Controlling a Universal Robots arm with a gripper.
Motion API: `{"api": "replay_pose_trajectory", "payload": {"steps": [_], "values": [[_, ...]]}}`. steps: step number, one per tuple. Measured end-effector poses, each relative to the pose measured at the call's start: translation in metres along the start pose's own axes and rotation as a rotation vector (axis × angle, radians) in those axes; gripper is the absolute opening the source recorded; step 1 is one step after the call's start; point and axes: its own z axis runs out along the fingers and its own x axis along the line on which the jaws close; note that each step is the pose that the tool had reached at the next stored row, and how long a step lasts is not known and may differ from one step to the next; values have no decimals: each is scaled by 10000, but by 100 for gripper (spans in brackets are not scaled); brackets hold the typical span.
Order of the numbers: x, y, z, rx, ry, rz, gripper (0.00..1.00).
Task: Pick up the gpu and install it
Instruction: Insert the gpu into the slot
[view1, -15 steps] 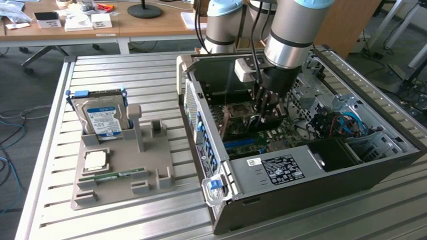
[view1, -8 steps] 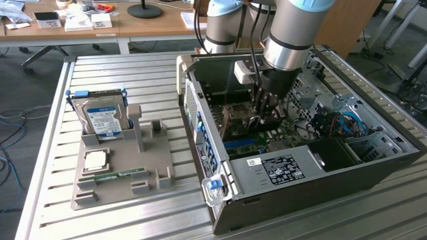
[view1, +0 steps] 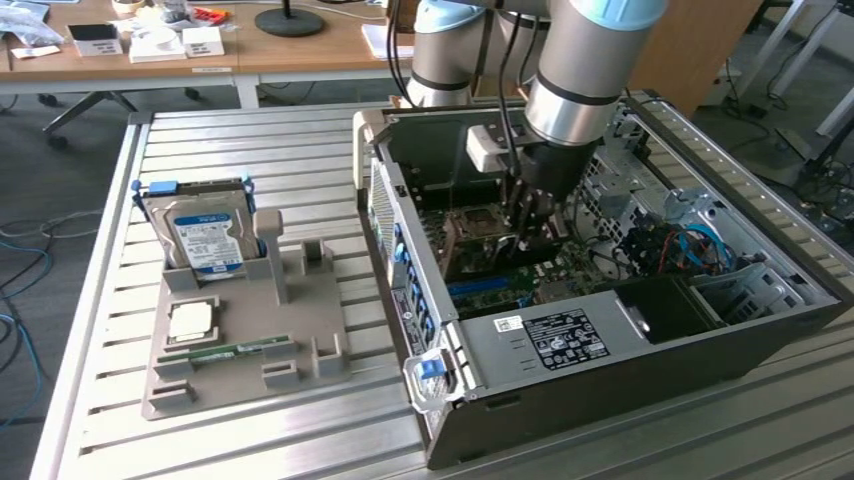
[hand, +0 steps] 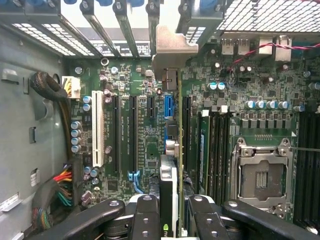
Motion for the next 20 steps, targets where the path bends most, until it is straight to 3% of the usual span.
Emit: {"api": "replay_pose_trajectory", "payload": {"steps": [8, 20], "values": [[2, 100, 2, 17, 1, -4, 27], [3, 146, 4, 18, 1, -3, 27]]}}
